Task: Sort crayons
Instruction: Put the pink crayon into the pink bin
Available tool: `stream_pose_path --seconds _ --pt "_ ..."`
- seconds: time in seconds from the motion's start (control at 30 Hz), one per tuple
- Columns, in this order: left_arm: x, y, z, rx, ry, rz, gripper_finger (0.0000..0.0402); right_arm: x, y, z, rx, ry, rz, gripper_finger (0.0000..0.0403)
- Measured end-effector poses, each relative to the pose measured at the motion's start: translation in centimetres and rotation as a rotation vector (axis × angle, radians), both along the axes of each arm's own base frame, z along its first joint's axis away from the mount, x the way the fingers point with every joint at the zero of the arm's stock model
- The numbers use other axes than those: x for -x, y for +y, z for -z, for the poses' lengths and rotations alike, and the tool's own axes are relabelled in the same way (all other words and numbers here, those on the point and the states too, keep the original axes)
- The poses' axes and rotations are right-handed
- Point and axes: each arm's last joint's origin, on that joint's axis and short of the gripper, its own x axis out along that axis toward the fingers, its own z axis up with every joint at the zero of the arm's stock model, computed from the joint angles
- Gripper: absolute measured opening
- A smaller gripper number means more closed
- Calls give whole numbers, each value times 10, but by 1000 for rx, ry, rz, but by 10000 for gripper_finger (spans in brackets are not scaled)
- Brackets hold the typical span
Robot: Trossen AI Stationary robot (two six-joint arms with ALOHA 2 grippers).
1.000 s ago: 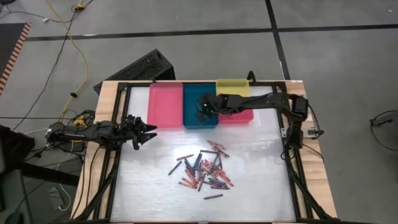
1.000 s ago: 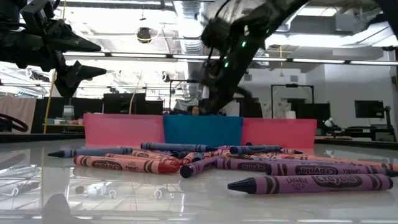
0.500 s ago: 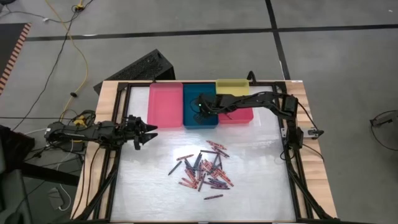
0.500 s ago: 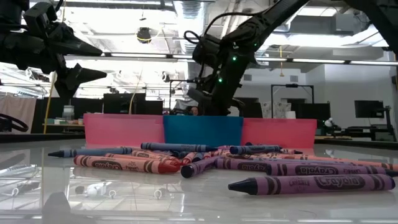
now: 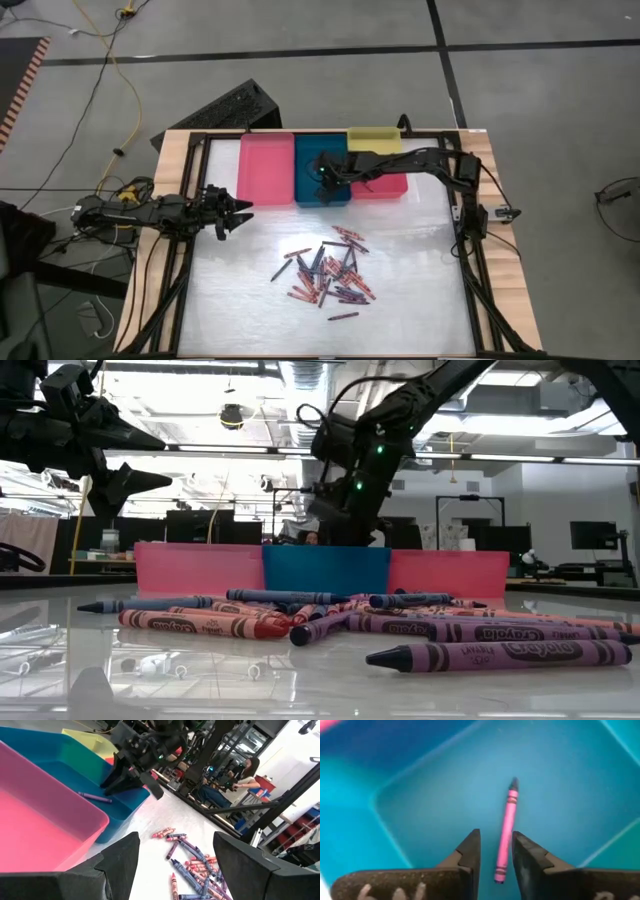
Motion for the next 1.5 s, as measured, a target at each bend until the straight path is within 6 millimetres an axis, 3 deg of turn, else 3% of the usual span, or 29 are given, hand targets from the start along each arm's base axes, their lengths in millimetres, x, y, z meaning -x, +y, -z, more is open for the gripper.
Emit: stream_pose_path --seconds 0.3,0.47,0.83,0.97,1.2,1.5 --pt "0 0 0 0 0 0 245 5 25 -49 -129 -207 -136 107" --pt "0 0 0 0 0 0 245 -3 54 -54 -201 -270 -269 107" --pt "0 0 0 0 1 13 245 23 133 -32 -356 132 -340 107" --pt "0 0 0 0 1 14 245 37 151 -24 -270 283 -302 107" --pt "0 0 0 0 1 5 245 46 159 -23 16 365 -233 107" --pt "0 0 0 0 1 4 245 38 137 -24 -3 315 -219 107"
